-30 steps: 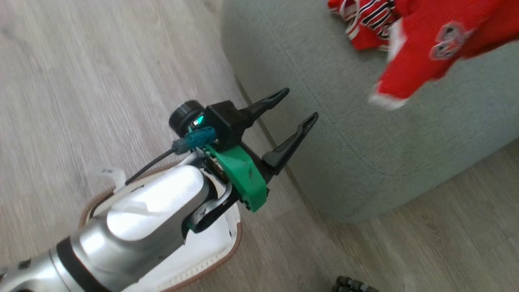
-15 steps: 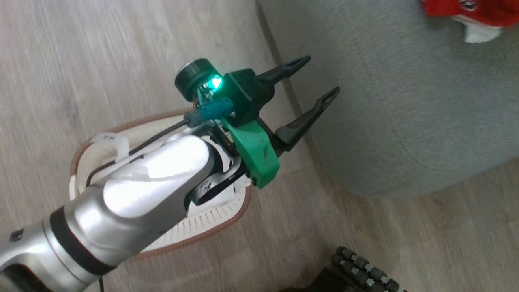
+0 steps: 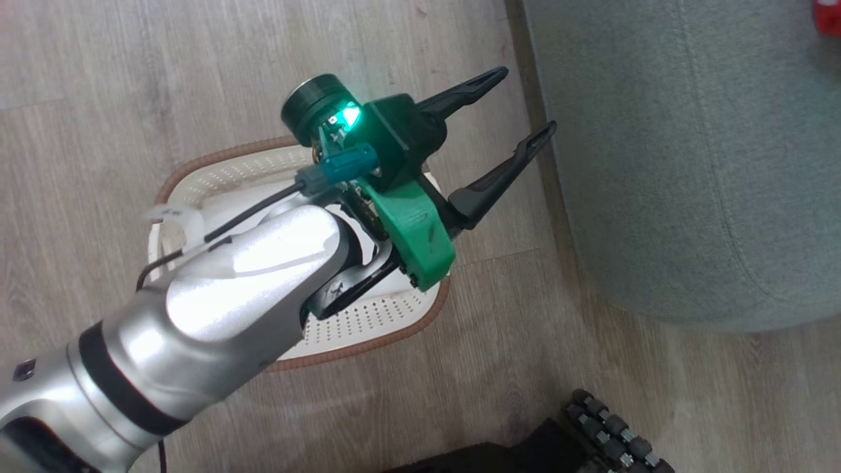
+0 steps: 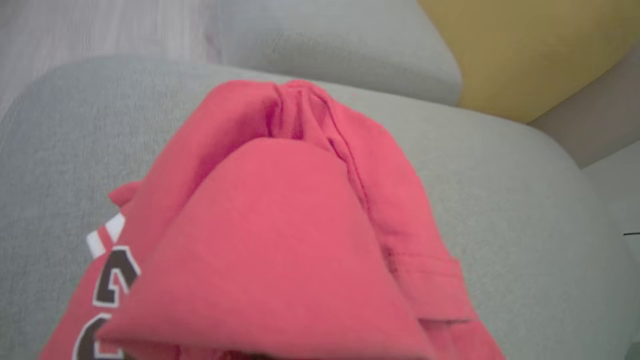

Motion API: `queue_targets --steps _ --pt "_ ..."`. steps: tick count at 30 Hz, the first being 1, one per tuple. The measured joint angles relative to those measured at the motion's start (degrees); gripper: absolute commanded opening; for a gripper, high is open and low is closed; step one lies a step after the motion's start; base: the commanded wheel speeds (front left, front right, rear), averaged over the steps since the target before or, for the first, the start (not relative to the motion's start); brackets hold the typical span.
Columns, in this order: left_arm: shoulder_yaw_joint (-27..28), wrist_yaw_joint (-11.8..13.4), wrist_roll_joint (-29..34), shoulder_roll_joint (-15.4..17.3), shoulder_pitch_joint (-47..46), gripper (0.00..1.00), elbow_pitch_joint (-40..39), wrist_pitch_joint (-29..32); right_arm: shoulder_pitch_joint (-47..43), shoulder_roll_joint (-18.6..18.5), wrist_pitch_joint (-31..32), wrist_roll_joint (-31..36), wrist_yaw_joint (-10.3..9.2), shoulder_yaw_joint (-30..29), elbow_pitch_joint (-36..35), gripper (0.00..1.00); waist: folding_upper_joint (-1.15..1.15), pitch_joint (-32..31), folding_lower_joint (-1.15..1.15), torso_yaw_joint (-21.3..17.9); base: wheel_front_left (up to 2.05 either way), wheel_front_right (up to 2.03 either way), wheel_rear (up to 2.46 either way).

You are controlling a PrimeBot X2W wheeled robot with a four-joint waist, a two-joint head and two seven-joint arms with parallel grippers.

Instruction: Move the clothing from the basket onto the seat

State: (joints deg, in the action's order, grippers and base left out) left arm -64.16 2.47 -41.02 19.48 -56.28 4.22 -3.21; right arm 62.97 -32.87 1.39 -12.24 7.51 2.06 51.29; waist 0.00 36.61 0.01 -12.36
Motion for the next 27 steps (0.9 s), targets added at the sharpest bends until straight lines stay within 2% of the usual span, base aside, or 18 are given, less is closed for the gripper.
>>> queue_targets --steps 2,8,16,19,27 --pt "0.0 0.0 0.0 0.0 0.0 1.00 0.1 -0.5 0.3 0.3 2.7 -0.1 0.00 0.8 1.9 1.00 0.00 0.0 0.00 0.4 0.00 0.00 0.00" --pt "0.0 0.0 -0.1 -0.1 0.0 1.00 1.1 -1.2 1.2 0.4 9.2 -2.6 0.00 4.0 4.1 1.00 0.00 -1.2 -0.01 0.5 0.00 0.00 0.00" --pt "0.0 0.0 -1.1 -0.5 0.5 1.00 2.3 -2.8 1.1 -0.2 11.7 -5.6 0.00 7.5 4.2 1.00 0.00 -5.2 -0.01 -0.2 0.00 0.00 0.00" --pt "0.0 0.0 -1.3 -0.5 1.2 1.00 3.1 -3.0 0.8 -0.7 14.9 -7.6 0.00 9.5 4.0 1.00 0.00 -7.3 -0.01 -0.6 0.00 0.00 0.00" --pt "0.1 0.5 -3.8 -0.3 6.2 1.00 3.9 -5.1 -4.4 -4.4 19.5 -15.3 0.00 16.2 -3.2 1.00 0.00 -14.7 -0.02 -2.0 0.00 0.00 0.00"
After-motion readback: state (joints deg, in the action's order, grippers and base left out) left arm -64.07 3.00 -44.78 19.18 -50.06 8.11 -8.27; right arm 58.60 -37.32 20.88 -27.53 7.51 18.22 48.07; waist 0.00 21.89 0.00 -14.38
